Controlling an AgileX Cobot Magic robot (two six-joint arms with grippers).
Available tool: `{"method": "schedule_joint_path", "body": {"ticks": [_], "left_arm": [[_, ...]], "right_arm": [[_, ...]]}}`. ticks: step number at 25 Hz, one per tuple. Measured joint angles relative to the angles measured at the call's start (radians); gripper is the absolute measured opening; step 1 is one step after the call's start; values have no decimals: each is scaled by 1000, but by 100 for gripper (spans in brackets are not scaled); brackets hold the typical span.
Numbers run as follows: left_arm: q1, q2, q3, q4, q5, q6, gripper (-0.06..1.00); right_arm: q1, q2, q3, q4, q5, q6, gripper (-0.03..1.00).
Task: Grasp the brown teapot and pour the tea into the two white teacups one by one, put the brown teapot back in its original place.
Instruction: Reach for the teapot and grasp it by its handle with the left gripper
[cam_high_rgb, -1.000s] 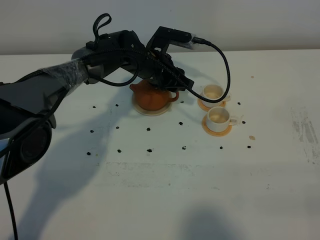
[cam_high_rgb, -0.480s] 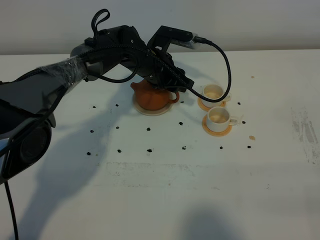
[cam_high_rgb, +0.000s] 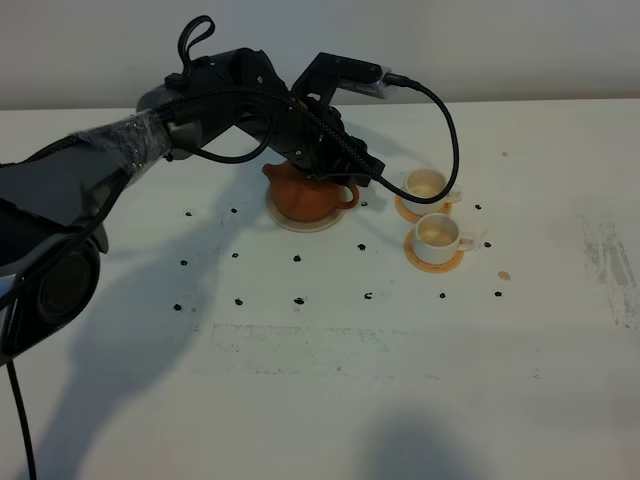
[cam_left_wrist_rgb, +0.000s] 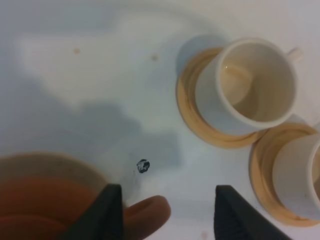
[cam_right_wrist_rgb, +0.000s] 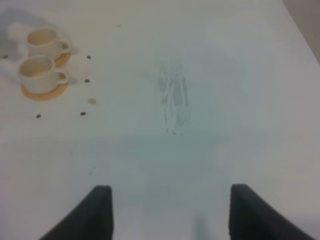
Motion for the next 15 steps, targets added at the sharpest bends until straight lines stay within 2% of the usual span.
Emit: {"method": "schedule_joint_path", "body": {"ticks": [15], "left_arm": [[17, 0, -3, -21, 21, 23, 41]], "right_arm": [[0, 0, 0, 0, 0, 0, 49]]}}
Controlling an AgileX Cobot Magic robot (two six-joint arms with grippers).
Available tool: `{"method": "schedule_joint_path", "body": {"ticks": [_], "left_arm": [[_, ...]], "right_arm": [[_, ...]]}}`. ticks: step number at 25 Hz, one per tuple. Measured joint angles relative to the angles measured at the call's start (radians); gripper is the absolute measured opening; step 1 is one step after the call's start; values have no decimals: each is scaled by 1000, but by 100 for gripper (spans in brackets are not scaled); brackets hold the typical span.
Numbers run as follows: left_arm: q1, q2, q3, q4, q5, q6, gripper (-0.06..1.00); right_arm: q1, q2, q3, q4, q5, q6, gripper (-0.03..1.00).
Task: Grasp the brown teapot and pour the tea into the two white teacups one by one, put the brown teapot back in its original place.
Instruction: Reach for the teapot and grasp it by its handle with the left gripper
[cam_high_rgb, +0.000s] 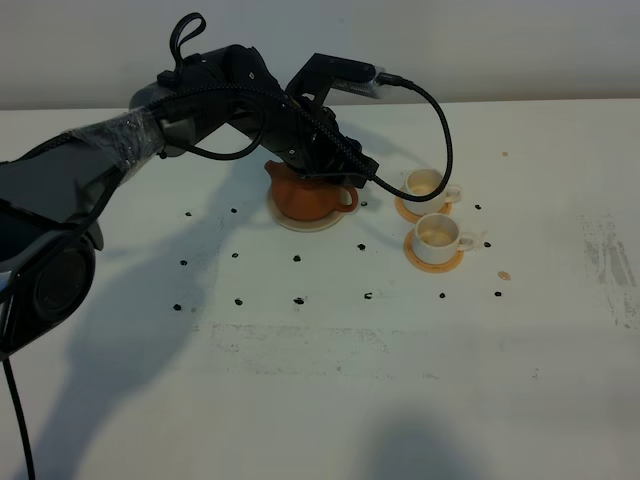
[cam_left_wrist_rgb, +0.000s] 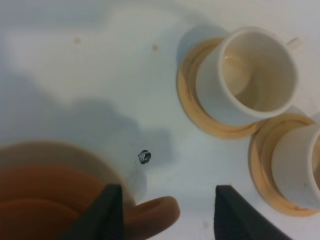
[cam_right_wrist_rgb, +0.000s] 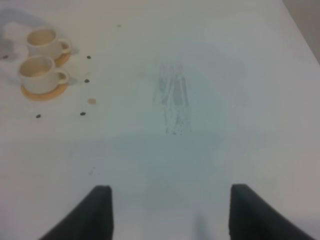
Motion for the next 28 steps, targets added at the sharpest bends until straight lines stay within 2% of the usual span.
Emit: {"method": "schedule_joint_path", "body": {"ticks": [6, 12, 28], "left_arm": [[3, 0, -46, 6, 12, 0, 41], [-4, 0, -55, 5, -18, 0, 41], [-61, 49, -56, -5, -48, 0, 41]], "right_arm": [[0, 0, 0, 0, 0, 0, 49], [0, 0, 0, 0, 0, 0, 49], [0, 0, 0, 0, 0, 0, 49]]}}
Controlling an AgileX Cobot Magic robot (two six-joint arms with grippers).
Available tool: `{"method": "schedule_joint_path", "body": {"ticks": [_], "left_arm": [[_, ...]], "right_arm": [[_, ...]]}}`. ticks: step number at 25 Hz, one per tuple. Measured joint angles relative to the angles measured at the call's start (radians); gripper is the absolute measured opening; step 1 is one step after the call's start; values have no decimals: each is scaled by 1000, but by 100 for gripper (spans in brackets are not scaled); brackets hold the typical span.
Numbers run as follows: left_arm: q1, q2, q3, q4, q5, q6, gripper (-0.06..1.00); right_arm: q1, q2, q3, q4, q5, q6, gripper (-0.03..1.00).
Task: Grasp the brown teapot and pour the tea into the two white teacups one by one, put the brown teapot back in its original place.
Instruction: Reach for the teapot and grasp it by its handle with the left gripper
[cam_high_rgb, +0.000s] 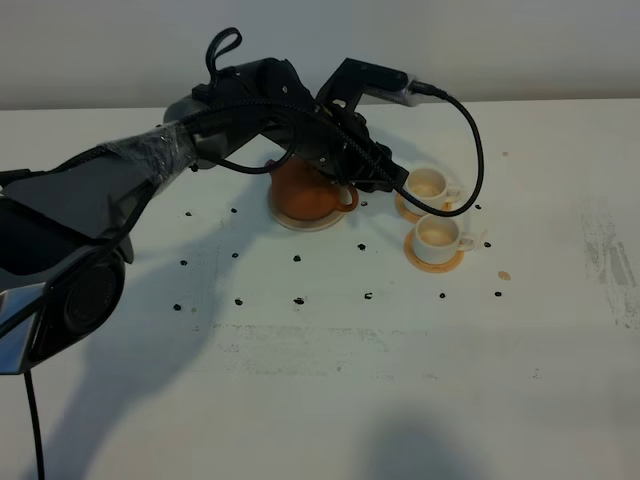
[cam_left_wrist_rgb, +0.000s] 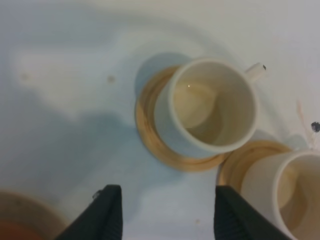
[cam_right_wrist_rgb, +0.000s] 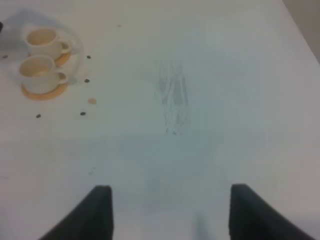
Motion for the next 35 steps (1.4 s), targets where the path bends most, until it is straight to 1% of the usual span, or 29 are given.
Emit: {"method": "schedule_joint_path", "body": {"ticks": [6, 19, 28, 35], "left_arm": [[0, 5, 0, 4, 6, 0, 41], [0, 5, 0, 7, 80, 0, 41], [0, -5, 0, 4, 12, 24, 41], [0, -9, 0, 9, 1, 27, 41]], "right_arm": [[0, 0, 0, 0, 0, 0, 49], [0, 0, 0, 0, 0, 0, 49], [0, 0, 0, 0, 0, 0, 49], [0, 0, 0, 0, 0, 0, 49]]}}
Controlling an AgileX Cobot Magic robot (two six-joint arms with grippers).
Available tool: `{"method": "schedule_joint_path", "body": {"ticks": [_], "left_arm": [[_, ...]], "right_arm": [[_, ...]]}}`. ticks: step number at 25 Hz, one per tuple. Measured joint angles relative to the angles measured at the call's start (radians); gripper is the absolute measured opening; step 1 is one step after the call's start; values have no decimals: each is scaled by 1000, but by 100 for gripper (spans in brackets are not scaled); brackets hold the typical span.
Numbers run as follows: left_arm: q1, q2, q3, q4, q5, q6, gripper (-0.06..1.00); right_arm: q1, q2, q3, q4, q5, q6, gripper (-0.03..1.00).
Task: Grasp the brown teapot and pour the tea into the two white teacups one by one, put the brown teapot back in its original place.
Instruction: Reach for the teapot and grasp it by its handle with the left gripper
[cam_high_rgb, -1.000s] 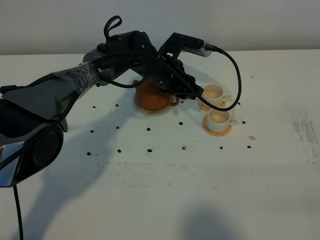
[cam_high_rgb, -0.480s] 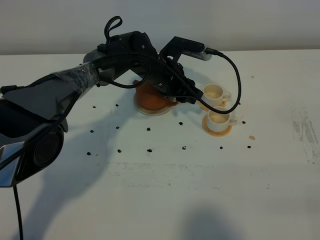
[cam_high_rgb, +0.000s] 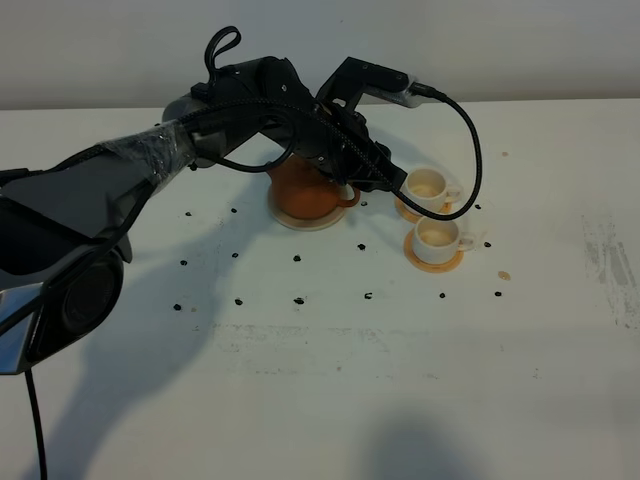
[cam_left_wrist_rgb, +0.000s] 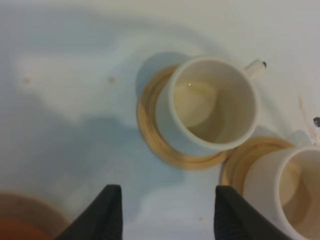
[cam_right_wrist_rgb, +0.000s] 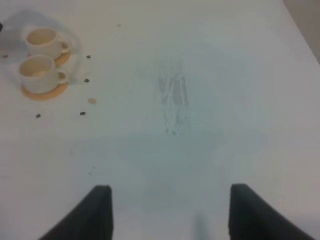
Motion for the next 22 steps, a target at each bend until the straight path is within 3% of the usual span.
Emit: {"method": "schedule_joint_path", "body": {"ticks": [22], "left_arm": [[0, 14, 0, 50, -35, -1, 41]], "right_arm": [[0, 0, 0, 0, 0, 0, 49]]}}
